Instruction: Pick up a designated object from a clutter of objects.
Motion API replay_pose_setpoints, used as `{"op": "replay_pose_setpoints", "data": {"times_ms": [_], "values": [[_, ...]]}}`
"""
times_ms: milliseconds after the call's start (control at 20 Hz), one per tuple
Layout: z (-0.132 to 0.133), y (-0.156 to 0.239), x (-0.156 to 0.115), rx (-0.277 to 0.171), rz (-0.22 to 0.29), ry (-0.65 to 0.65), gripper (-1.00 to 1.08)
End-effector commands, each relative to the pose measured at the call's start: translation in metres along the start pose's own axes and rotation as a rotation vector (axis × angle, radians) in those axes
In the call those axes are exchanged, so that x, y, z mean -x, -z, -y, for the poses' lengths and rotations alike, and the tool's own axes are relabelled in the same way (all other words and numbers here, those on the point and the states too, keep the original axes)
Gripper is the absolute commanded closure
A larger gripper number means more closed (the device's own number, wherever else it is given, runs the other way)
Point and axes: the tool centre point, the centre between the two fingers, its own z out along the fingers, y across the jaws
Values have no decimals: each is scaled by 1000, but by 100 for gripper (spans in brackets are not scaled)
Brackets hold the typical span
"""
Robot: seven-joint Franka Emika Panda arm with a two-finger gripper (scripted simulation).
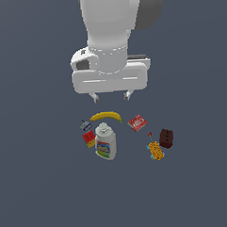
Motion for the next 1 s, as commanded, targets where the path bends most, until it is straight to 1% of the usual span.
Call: {"op": "replay_pose_setpoints", "data": {"times_ms": [0,150,400,500,950], "values": [[0,0,0,0,0,0,-92],[6,0,0,-2,0,8,-92],[33,1,3,-14,1,48,-92],[39,2,4,-16,1,56,-92],[36,-4,5,-15,2,81,-92]]}}
